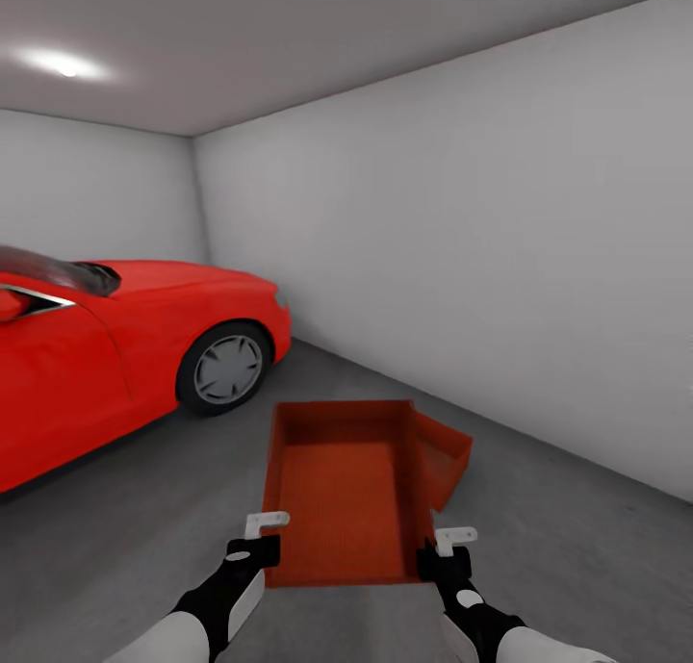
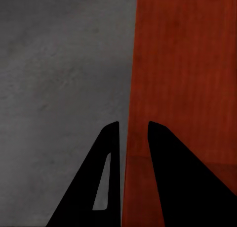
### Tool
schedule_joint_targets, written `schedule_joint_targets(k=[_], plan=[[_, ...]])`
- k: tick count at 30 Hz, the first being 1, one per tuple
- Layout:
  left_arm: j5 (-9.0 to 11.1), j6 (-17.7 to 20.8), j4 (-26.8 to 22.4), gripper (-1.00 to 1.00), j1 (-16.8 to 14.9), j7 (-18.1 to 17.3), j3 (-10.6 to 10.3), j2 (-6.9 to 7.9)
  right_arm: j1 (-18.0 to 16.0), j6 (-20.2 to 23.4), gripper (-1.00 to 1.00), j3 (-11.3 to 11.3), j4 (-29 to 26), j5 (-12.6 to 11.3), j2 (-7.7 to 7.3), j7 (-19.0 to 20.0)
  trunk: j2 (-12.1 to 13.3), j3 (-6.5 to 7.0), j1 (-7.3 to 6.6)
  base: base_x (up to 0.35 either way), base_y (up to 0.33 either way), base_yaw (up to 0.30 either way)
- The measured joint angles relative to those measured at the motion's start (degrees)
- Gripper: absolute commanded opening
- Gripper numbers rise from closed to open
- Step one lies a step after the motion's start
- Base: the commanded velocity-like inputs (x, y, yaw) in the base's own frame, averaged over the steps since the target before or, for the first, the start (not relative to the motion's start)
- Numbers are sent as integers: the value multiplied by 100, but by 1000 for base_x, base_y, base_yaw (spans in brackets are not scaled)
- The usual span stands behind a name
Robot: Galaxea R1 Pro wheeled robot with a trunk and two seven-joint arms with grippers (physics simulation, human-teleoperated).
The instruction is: Move the two storage containers from the living room to the garage. In the garage, place one container on the floor and stack the other container on top of it (either order is fine).
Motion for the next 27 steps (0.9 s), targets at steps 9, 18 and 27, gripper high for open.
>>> schedule_joint_targets(k=[9,18,27], plan=[[-1,0,0,-100,0,-3,1,2,0,0,-100,1,0,-1,2,-3,0,0,0,320,96,-282],[-2,0,0,-100,0,-3,3,0,0,0,-100,0,0,-1,1,-1,0,0,0,320,96,-282],[5,0,0,-100,0,-2,-3,3,0,0,-100,3,1,-3,3,-4,0,-19,0,320,96,-263]])
